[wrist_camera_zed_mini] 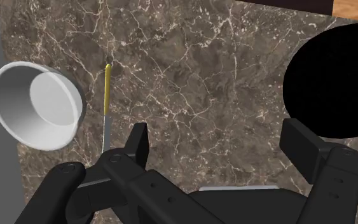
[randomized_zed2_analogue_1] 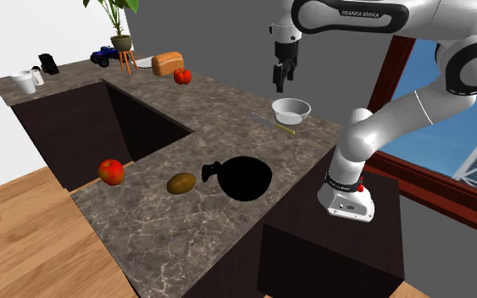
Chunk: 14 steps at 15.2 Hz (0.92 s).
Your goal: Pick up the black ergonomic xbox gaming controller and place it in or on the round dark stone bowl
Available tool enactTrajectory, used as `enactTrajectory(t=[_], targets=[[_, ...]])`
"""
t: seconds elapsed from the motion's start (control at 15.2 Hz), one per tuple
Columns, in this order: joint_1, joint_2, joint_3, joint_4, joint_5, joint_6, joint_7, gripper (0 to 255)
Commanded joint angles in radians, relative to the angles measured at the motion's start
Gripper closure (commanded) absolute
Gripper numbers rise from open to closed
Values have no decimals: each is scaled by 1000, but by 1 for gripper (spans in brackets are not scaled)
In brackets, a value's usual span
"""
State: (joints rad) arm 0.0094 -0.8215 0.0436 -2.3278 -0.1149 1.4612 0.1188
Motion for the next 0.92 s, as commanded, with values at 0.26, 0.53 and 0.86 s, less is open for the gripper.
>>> enactTrajectory(t=[0.26,0.53,0.86], targets=[[30,71,-13,-58,27,140,-32,0],[61,161,-23,-96,55,279,-69,0],[102,296,-30,-116,97,446,-123,0]])
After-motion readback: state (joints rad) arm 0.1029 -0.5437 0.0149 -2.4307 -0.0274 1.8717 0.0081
